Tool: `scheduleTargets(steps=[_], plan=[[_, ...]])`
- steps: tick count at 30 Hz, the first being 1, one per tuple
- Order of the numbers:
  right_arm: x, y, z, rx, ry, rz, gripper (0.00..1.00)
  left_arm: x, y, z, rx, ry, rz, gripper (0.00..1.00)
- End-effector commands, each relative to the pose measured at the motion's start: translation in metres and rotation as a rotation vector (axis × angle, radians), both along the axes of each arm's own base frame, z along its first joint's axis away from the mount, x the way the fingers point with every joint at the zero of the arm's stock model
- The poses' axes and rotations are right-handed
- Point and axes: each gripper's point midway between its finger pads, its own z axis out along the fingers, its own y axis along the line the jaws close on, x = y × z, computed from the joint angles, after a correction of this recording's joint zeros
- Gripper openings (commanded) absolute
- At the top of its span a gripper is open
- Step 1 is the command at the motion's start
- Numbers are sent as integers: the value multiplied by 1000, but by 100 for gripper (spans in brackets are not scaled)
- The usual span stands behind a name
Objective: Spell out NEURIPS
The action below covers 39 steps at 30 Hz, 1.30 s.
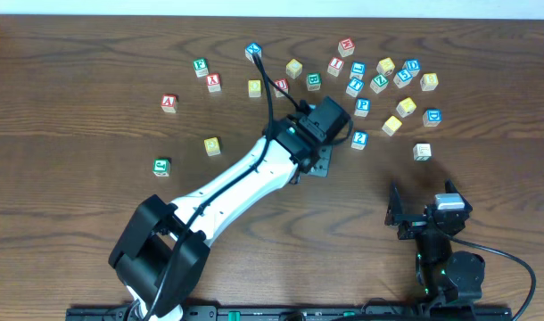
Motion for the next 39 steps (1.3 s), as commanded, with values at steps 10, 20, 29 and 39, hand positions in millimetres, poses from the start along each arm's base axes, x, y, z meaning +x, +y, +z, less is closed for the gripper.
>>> scheduleTargets(steps=[10,20,29,39], plan=[[0,-2,-1,14,2,-11,99,-12,15,-21,-2,16,126,7],[0,-2,-1,14,2,-10,99,-17,23,-39,14,22,132,7],[0,-2,-1,14,2,-10,99,-18,23,-42,14,23,133,8],[0,-2,-1,14,2,-10,99,-17,22,-42,2,22,153,7]])
